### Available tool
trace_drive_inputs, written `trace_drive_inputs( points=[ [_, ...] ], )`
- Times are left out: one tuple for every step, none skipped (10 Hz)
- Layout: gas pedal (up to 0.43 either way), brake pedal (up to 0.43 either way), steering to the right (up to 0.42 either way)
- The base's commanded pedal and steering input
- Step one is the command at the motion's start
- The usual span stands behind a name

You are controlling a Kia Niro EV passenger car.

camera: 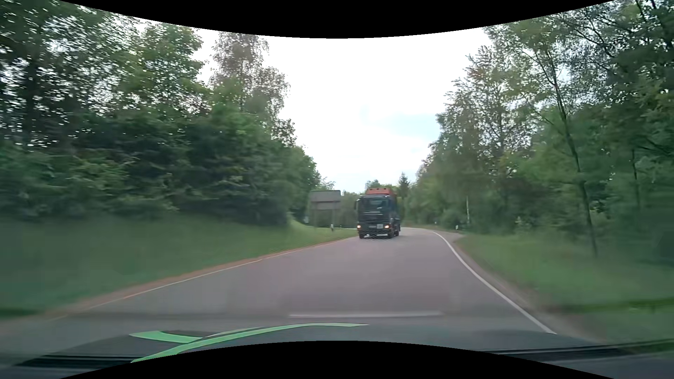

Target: Follow the waypoints while adhering to traffic rules and regulations

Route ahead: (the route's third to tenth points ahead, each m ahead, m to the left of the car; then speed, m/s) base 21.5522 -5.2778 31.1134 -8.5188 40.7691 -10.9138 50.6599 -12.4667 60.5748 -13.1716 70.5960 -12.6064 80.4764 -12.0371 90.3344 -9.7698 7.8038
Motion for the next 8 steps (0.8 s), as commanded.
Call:
trace_drive_inputs(
  points=[
    [0.157, 0.000, 0.248],
    [0.169, 0.000, 0.229],
    [0.197, 0.000, 0.207],
    [0.220, 0.000, 0.173],
    [0.220, 0.000, 0.129],
    [0.228, 0.000, 0.093],
    [0.240, 0.000, 0.070],
    [0.240, 0.000, 0.052]
  ],
)
